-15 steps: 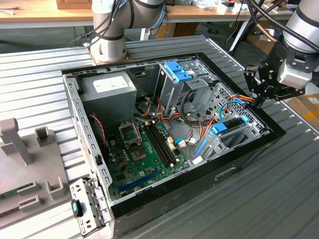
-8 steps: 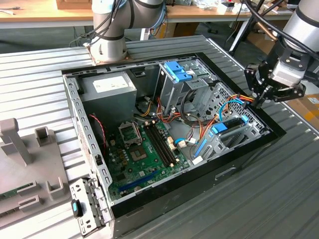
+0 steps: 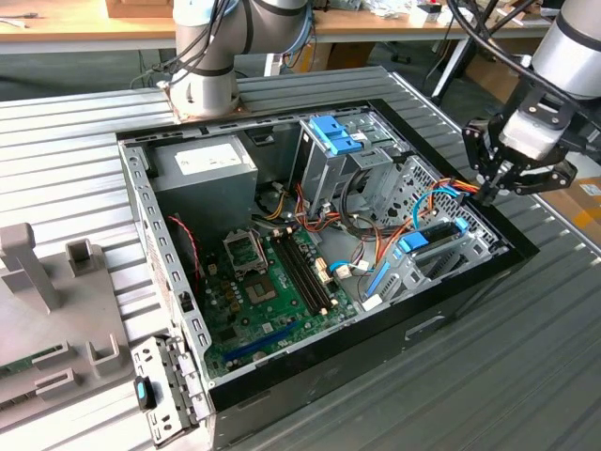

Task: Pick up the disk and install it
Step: 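Insert the first disk wire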

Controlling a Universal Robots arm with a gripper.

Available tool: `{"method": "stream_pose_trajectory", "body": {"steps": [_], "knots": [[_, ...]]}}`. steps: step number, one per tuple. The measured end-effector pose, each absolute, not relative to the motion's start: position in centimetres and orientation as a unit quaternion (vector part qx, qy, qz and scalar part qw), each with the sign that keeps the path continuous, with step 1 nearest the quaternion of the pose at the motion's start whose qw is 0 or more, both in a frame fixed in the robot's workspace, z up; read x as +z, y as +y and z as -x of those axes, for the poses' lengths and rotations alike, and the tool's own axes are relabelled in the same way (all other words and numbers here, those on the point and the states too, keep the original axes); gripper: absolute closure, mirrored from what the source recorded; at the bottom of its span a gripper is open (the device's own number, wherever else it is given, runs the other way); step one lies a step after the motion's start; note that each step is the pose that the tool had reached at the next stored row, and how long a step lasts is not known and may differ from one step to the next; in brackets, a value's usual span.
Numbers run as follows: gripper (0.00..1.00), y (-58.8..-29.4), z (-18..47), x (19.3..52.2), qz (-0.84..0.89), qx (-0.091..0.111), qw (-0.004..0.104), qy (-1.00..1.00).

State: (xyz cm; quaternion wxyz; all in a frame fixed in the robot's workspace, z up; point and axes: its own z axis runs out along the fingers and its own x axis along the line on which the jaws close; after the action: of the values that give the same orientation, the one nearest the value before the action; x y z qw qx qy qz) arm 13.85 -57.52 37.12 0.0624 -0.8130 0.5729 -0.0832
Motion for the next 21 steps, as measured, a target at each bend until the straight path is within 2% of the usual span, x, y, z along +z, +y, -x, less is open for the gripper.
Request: {"method": "stream_pose_trajectory", "body": {"steps": [8,12,17,21], "knots": [[0.84,-57.5,-13.8,37.1,0.772,-0.086,0.058,0.627],[0.84,-57.5,-12.7,37.1,0.771,-0.076,0.07,0.629],[0.84,-57.5,-11.3,37.1,0.765,-0.058,0.092,0.635],[0.84,-57.6,-10.7,37.1,0.763,-0.054,0.097,0.637]]}}
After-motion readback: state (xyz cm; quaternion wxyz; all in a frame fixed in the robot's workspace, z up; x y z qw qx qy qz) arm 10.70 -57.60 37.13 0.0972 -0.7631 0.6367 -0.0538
